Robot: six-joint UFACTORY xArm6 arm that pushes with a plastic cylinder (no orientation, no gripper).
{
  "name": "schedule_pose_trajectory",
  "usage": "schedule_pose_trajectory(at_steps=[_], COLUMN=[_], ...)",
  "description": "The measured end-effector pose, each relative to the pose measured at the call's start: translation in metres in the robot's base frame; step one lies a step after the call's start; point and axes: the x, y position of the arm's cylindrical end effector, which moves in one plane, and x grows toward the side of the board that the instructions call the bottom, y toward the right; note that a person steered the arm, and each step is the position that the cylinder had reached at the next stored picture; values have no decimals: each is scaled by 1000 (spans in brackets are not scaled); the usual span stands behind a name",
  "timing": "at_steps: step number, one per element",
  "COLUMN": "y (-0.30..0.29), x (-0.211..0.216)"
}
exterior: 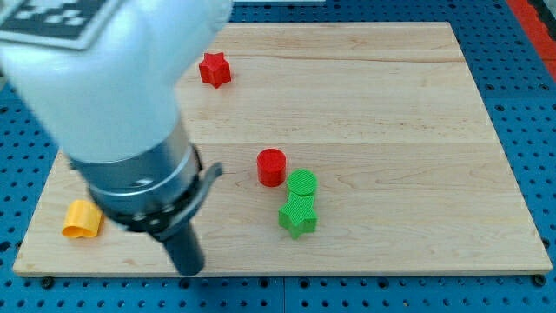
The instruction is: Push red star diagonally above red circle
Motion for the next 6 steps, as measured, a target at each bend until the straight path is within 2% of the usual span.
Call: schedule_pose_trajectory(at_steps=[1, 2, 5, 6], y=[15, 1, -5, -47], x=[-37, -84, -277, -295])
